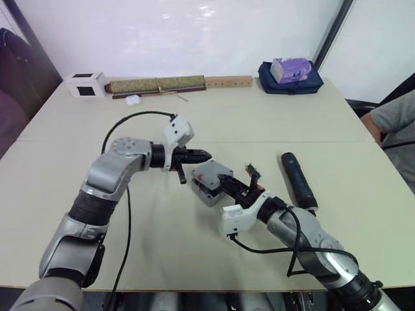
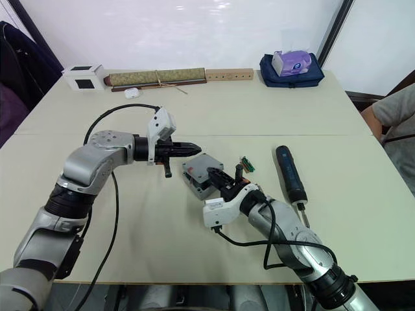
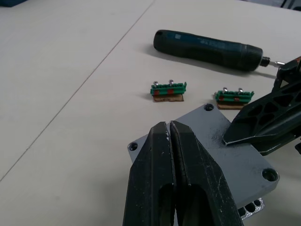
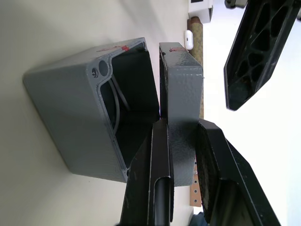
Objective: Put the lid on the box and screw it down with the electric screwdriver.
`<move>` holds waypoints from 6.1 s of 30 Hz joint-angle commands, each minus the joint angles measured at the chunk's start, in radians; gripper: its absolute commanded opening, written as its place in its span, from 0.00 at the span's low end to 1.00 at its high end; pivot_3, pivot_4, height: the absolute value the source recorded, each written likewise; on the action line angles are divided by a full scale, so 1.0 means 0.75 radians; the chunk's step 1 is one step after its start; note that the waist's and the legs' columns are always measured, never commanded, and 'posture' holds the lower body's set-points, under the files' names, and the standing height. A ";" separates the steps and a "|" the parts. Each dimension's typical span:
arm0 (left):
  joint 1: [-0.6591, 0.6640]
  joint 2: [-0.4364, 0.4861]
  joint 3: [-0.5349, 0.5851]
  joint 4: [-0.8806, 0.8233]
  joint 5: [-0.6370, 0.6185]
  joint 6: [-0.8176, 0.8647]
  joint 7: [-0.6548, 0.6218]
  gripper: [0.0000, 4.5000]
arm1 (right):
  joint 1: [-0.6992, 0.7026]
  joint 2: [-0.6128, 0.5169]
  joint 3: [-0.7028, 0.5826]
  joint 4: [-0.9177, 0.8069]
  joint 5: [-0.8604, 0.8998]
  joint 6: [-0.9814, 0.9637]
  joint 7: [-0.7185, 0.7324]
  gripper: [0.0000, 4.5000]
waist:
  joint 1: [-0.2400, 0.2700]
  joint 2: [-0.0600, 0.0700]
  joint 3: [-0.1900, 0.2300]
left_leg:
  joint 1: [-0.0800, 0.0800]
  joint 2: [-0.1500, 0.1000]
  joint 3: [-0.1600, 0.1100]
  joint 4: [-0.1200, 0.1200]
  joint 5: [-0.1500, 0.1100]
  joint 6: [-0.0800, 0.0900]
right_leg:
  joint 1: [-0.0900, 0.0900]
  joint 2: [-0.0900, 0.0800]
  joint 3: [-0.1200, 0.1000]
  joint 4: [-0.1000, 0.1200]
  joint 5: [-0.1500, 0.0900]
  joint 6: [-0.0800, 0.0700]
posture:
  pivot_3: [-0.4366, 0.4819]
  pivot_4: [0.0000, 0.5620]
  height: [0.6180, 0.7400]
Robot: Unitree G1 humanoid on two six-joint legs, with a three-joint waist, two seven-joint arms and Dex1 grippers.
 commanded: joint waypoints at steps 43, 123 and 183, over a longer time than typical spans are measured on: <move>0.219 0.079 -0.256 0.122 0.342 -0.424 -0.230 0.00 | 0.190 0.015 -0.180 -0.150 0.165 -0.075 0.143 0.54 | -0.001 -0.002 -0.015 | 0.024 0.001 0.000 -0.002 -0.003 0.006 | 0.026 0.000 -0.001 -0.005 -0.002 -0.002 | 0.48 0.27 1.00; 0.325 0.022 0.006 -0.037 0.138 0.075 -0.132 0.00 | 0.035 0.060 -0.179 -0.016 0.835 0.540 0.439 0.01 | 0.001 -0.003 -0.013 | 0.019 0.002 0.000 -0.005 -0.004 0.006 | 0.019 0.000 -0.001 -0.006 -0.002 -0.002 | 0.48 0.27 1.00; 0.292 0.332 0.011 -0.478 -0.131 0.107 -0.234 0.00 | 0.383 0.106 -0.712 -0.271 1.495 1.107 0.142 0.01 | 0.000 0.000 -0.010 | 0.017 0.005 0.001 -0.009 -0.004 0.007 | 0.020 0.001 0.000 -0.015 -0.004 -0.005 | 0.48 0.27 1.00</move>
